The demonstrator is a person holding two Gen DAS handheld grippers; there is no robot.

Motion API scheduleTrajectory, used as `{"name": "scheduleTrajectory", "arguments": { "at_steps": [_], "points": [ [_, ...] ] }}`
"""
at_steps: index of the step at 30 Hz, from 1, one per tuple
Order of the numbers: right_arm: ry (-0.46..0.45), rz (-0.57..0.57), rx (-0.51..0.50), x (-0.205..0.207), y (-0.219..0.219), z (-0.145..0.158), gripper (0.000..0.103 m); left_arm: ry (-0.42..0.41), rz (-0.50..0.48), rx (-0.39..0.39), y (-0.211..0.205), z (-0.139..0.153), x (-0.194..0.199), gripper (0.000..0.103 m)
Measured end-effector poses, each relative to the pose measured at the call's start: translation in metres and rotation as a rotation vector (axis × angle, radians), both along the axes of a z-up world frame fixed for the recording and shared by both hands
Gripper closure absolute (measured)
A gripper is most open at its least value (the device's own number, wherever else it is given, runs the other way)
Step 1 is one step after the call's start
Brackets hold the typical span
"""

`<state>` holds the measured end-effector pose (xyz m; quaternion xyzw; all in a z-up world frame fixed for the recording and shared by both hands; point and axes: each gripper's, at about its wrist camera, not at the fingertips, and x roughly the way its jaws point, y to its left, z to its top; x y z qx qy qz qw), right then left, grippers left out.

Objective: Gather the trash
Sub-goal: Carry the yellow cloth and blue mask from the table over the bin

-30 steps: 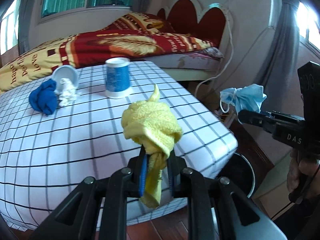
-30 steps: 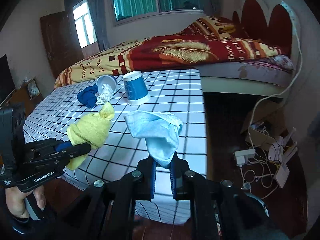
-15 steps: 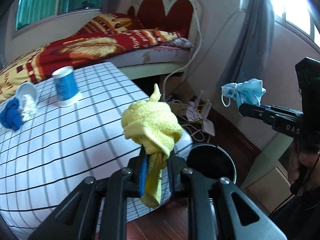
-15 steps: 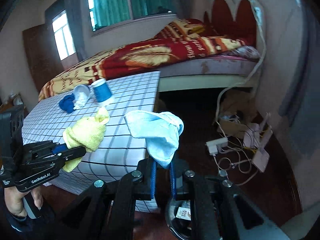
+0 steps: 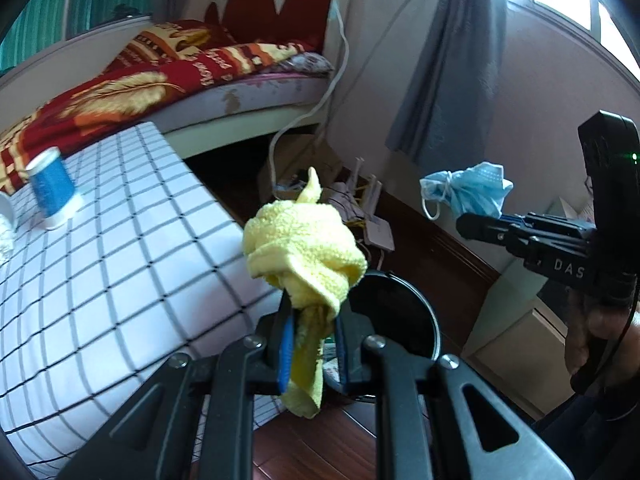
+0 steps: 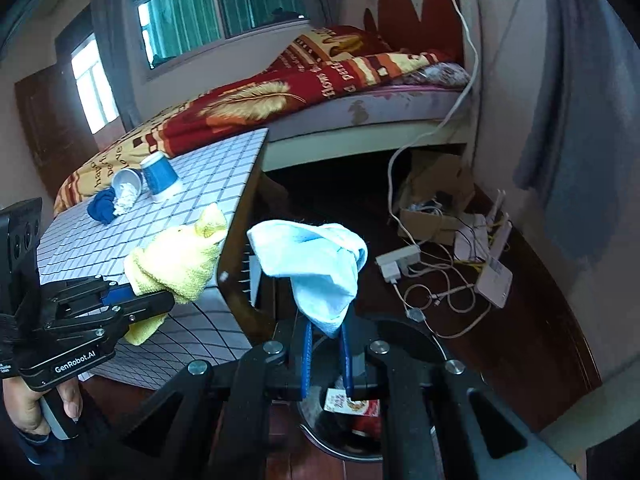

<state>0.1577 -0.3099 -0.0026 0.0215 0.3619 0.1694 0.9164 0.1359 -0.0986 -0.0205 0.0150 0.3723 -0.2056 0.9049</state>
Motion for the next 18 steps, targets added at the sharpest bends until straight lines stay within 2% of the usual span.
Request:
{"name": "scheduleTrajectory", "arguments": {
  "at_steps": [8,18],
  "points": [
    [0.046,-0.057,-0.008,-0.01,-0.036,-0.023,0.091,0.042,-0.076,0.014,-0.042,-0.019,-0.002,0.084],
    [0.135,-0.087,-0.046,-0.008,-0.057,-0.063,0.091,0.118,-0.114,0.034,-0.066,-0.05,0.005,0.084]
  ]
}}
